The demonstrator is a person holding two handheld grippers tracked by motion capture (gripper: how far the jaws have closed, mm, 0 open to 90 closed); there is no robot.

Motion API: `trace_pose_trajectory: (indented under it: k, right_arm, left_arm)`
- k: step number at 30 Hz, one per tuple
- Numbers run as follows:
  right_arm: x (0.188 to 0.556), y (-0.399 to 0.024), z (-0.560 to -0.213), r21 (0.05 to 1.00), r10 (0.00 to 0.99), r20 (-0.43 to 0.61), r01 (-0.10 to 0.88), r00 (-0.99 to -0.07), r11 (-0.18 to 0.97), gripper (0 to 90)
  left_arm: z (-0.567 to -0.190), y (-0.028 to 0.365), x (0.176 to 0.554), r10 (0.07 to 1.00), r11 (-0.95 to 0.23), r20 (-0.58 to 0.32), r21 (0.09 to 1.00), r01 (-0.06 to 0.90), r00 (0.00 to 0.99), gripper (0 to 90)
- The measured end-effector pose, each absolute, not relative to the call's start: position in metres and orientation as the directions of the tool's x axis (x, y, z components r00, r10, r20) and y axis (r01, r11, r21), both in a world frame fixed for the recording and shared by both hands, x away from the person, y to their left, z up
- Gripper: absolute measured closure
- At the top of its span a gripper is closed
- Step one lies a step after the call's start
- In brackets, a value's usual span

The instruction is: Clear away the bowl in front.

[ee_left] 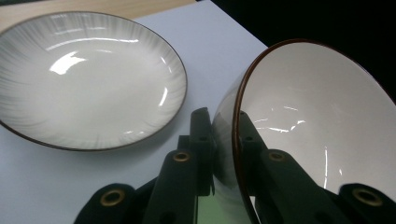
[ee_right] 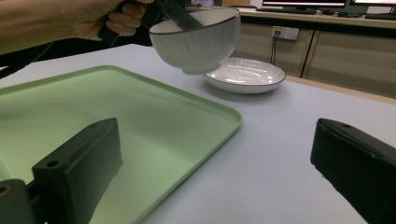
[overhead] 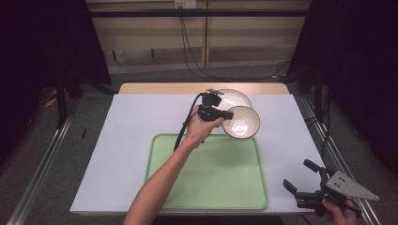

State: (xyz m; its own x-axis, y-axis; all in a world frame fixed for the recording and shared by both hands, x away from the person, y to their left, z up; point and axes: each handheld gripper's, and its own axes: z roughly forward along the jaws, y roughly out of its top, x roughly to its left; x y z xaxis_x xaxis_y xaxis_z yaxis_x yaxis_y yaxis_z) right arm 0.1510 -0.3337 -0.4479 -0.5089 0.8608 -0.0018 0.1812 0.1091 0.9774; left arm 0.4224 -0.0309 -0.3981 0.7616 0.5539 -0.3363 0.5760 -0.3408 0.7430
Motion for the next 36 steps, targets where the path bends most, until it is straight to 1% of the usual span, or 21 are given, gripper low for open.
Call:
trace_pose_trajectory:
  k: [5, 15, 25, 29, 33, 36]
  right_arm:
    - [0.151, -0.334, -0.448, 0.979, 0.866, -0.013, 0.17, -0.499, 0.112, 1.5]
    - [0.151, -0.334, -0.448, 0.979, 0.861, -0.013, 0.171, -0.508, 0.115, 1.5]
    - [0.151, -0.333, -0.448, 0.978, 0.865, -0.007, 0.175, -0.502, 0.109, 1.5]
    - [0.151, -0.333, -0.448, 0.979, 0.861, -0.011, 0.171, -0.509, 0.114, 1.3]
    - [0.151, -0.333, -0.448, 0.978, 0.86, -0.013, 0.173, -0.51, 0.118, 0.9]
    - [0.152, -0.334, -0.448, 0.979, 0.862, -0.01, 0.17, -0.507, 0.111, 0.9]
  left_arm:
    - [-0.407, -0.038, 0.417, 0.547, -0.373, -0.335, 0.723, 0.581, 0.768, 81.7]
    - [-0.426, -0.046, 0.414, 0.544, -0.413, -0.335, 0.691, 0.593, 0.77, 81.7]
    - [-0.442, -0.052, 0.412, 0.542, -0.43, -0.345, 0.669, 0.606, 0.766, 81.7]
    - [-0.448, -0.056, 0.412, 0.543, -0.457, -0.331, 0.654, 0.602, 0.772, 81.7]
    - [-0.451, -0.059, 0.414, 0.544, -0.468, -0.327, 0.646, 0.603, 0.773, 81.7]
    - [-0.453, -0.059, 0.415, 0.556, -0.454, -0.338, 0.642, 0.618, 0.759, 81.7]
